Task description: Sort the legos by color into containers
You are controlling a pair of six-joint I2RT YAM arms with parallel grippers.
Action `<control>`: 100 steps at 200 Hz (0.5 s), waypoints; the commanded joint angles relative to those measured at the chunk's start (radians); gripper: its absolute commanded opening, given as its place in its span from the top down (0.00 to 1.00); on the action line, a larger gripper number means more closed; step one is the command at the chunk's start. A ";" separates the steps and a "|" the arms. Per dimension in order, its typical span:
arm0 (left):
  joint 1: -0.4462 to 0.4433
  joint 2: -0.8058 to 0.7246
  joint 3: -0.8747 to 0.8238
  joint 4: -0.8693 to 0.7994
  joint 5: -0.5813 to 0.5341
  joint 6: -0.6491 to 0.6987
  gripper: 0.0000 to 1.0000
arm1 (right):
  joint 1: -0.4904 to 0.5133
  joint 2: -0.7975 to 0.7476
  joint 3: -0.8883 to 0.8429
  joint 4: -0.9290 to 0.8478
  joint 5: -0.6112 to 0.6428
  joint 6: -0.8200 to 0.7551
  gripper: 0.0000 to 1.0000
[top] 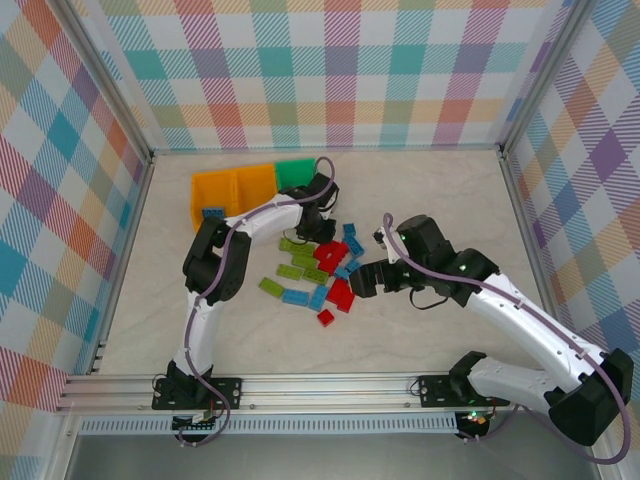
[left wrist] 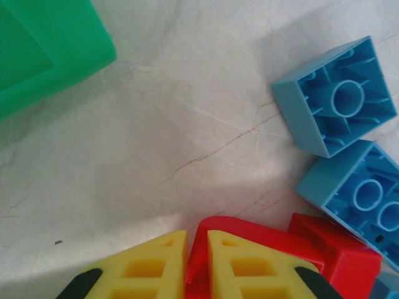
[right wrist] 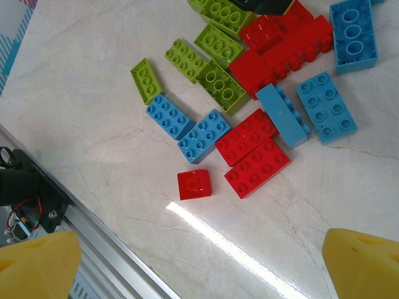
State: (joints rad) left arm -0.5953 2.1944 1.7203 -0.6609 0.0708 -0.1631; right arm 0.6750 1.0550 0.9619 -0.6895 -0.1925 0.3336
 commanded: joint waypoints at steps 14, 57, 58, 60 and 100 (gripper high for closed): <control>-0.004 0.021 -0.008 -0.011 -0.007 0.010 0.86 | -0.001 0.000 0.003 0.004 -0.014 0.019 0.00; -0.004 0.013 -0.028 -0.013 -0.018 0.033 0.79 | 0.000 0.000 0.005 0.010 -0.018 0.024 0.00; -0.004 0.013 -0.028 -0.014 -0.017 0.033 0.79 | 0.000 0.000 0.005 0.010 -0.018 0.024 0.00; -0.004 0.013 -0.028 -0.015 -0.016 0.033 0.79 | -0.001 0.001 0.005 0.009 -0.018 0.024 0.00; -0.005 -0.103 -0.110 0.066 0.027 0.009 0.78 | 0.000 0.015 0.008 0.008 -0.019 0.027 0.00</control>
State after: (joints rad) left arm -0.5953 2.1845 1.6707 -0.6243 0.0624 -0.1486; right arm 0.6754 1.0592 0.9619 -0.6895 -0.1955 0.3481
